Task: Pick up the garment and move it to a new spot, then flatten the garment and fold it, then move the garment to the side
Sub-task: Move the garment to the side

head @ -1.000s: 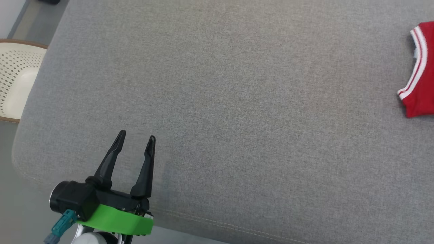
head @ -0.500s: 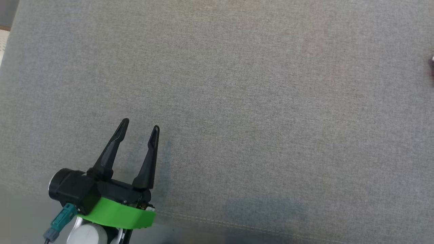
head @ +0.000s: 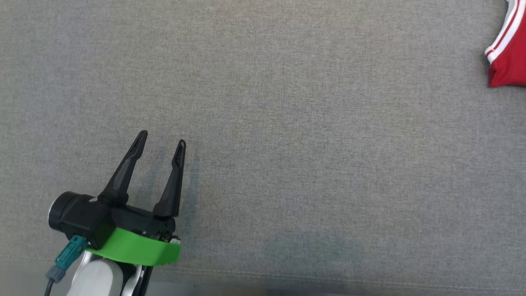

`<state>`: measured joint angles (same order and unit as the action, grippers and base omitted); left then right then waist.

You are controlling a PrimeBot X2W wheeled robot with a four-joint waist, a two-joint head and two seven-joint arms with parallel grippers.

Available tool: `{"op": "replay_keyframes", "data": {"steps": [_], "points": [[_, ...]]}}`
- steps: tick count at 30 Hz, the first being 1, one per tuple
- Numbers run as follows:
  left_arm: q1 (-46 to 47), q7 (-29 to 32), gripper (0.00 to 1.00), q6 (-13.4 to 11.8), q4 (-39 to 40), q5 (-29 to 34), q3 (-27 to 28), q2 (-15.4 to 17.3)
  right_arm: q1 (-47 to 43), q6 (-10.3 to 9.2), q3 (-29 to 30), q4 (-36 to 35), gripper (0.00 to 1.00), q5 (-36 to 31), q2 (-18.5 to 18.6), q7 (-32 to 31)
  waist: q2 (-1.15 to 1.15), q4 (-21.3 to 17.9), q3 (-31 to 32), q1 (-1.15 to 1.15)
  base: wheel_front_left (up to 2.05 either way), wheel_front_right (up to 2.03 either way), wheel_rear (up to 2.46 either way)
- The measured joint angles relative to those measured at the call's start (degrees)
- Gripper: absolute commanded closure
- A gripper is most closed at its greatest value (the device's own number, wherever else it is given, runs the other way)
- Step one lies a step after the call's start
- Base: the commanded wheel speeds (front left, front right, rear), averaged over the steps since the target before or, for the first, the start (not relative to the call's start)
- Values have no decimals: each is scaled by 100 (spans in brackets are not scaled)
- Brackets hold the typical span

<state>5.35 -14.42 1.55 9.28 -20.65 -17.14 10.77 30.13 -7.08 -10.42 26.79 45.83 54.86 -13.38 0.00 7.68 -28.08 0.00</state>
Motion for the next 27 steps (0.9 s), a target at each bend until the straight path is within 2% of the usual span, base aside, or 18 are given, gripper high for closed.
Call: {"op": "replay_keyframes", "data": {"steps": [5,11,16,18,21,27], "points": [[53,0,0,0,-166,-1,13,-2,0,-1,80,-108,0,-191,-302,917,0,-90,155,0,0,0,0],[54,0,0,-30,-550,-54,226,-13,-20,-2,-41,-512,0,-775,-660,2052,0,-236,491,0,0,0,0],[52,11,0,-163,-937,-267,435,-34,-329,-7,-133,-857,0,-854,-1214,2682,0,-387,836,0,0,0,0],[50,11,0,-167,-1076,-349,479,-46,-553,-8,-169,-926,0,-861,-1425,2837,0,-452,981,0,0,0,0],[27,10,0,-264,-1372,-389,631,-44,-1017,-10,-343,-959,0,-1063,-1793,2829,0,-591,1284,0,0,0,0],[-243,9,0,-296,-1725,-390,647,-51,-1709,-9,-526,-998,0,-1271,-2396,2795,0,-808,1753,0,0,0,0]]}}
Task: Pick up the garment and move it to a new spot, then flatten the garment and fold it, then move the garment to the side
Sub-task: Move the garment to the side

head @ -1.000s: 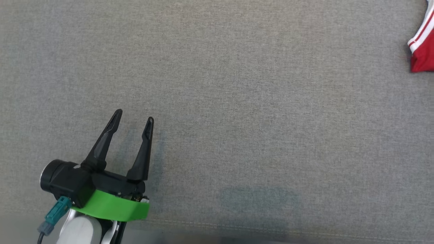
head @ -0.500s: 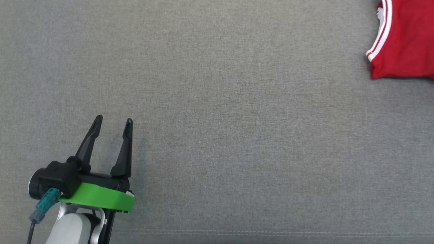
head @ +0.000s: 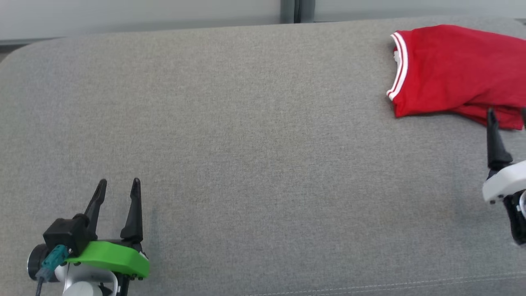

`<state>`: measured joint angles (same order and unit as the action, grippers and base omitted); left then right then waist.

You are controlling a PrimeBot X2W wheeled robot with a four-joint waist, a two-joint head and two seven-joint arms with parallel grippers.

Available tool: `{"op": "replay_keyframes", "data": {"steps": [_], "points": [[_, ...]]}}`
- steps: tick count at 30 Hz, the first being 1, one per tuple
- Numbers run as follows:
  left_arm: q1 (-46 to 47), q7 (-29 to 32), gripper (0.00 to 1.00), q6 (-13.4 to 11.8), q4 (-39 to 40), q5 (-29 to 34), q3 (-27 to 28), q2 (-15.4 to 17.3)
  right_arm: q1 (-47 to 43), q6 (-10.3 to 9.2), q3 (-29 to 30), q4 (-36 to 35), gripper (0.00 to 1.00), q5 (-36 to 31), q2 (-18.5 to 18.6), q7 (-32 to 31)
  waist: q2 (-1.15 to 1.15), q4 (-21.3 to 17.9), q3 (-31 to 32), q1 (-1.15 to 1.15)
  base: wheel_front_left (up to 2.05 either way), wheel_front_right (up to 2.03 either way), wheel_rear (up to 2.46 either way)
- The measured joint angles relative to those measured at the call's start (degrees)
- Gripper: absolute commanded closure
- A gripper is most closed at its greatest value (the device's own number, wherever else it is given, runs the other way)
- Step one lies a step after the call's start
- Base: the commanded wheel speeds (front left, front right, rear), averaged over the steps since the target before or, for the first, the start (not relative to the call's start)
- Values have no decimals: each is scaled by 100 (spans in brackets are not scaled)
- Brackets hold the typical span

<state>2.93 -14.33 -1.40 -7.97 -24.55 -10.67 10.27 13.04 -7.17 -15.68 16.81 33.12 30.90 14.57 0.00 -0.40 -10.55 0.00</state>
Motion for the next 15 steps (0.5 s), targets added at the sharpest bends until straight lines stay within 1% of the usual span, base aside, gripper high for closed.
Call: {"op": "replay_keyframes", "data": {"steps": [5,9,15], "points": [[-208,1,0,-11,-256,0,-58,-21,-547,0,2,113,0,-152,-390,0,0,-161,408,0,0,0,0],[-407,1,0,-11,-307,0,-109,-31,-918,0,14,156,0,-281,-474,0,0,-280,714,0,0,0,0],[-441,1,0,-10,-337,0,-156,-34,-1127,0,212,121,0,-546,-563,0,0,-421,1014,0,0,0,0]]}}
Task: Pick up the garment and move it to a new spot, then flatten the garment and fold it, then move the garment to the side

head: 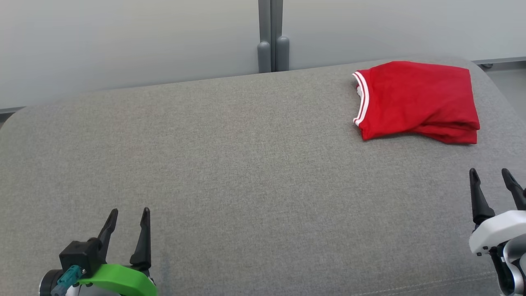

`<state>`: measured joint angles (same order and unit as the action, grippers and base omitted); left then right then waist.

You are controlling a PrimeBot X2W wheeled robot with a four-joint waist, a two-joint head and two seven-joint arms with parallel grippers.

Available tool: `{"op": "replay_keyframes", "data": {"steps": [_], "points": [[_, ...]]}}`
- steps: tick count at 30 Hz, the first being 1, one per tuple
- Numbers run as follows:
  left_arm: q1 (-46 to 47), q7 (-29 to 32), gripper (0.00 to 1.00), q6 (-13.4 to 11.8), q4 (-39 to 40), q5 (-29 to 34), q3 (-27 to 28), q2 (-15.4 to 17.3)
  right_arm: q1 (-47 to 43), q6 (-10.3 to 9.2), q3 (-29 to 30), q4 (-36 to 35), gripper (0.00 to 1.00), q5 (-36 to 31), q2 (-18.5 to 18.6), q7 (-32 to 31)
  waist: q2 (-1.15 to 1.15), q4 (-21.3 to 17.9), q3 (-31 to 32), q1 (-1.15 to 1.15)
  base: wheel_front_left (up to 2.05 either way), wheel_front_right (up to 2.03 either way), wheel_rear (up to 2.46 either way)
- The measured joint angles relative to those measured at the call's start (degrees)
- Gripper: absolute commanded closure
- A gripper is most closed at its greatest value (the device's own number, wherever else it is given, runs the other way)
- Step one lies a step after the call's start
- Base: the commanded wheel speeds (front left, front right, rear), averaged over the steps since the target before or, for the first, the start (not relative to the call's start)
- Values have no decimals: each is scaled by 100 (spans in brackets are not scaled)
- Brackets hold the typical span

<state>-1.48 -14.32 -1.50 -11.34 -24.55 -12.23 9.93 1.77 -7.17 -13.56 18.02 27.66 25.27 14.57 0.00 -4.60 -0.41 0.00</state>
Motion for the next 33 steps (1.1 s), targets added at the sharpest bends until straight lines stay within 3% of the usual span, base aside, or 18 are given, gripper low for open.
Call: {"op": "replay_keyframes", "data": {"steps": [9,10,17,33], "points": [[1,0,0,49,-36,0,-77,-11,-157,0,292,-322,0,-359,-154,1,0,171,90,0,0,0,0],[2,0,100,76,-33,1,-94,-12,-175,0,314,-358,100,-376,-186,1,0,196,91,0,0,0,0],[-210,25,100,81,-401,1,-156,-180,-458,12,159,-60,100,-360,-660,-19,0,211,92,0,0,0,0],[-202,366,100,190,-449,-1069,111,-221,-452,212,464,-60,100,693,-894,-358,0,252,85,0,0,0,0]]}}
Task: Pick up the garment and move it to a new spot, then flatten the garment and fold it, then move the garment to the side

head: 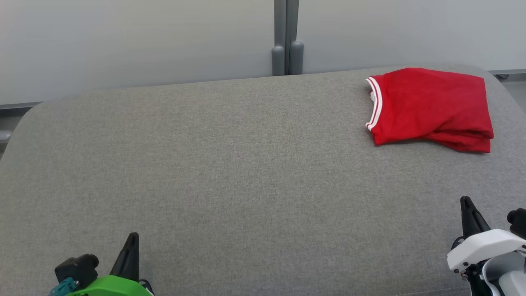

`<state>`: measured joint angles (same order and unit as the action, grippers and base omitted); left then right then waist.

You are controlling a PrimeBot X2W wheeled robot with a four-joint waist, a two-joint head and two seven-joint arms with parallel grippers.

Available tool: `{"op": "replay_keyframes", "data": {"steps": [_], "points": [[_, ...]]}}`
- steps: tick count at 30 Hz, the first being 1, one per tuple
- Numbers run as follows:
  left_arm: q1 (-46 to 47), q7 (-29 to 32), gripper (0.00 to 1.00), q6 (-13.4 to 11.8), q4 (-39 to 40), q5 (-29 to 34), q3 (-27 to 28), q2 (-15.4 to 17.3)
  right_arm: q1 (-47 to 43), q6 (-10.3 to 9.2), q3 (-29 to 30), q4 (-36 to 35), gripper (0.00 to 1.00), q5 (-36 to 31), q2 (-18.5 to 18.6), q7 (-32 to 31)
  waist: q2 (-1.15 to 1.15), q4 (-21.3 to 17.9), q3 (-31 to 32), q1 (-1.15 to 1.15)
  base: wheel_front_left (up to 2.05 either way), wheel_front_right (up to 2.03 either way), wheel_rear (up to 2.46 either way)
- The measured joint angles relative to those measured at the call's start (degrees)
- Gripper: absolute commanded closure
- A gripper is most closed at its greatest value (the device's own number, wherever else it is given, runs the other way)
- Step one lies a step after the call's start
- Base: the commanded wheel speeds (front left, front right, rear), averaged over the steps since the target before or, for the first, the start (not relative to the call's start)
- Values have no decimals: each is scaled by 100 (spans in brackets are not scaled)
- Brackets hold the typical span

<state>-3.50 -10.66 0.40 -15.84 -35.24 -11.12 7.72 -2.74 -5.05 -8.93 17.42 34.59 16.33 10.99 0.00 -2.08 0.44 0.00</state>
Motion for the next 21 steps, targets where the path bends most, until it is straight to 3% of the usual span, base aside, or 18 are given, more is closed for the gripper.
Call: {"op": "replay_keyframes", "data": {"steps": [21], "points": [[125,414,100,118,0,-1244,375,-141,120,254,413,-33,100,1262,-319,-420,0,49,-10,0,0,0,0]]}}
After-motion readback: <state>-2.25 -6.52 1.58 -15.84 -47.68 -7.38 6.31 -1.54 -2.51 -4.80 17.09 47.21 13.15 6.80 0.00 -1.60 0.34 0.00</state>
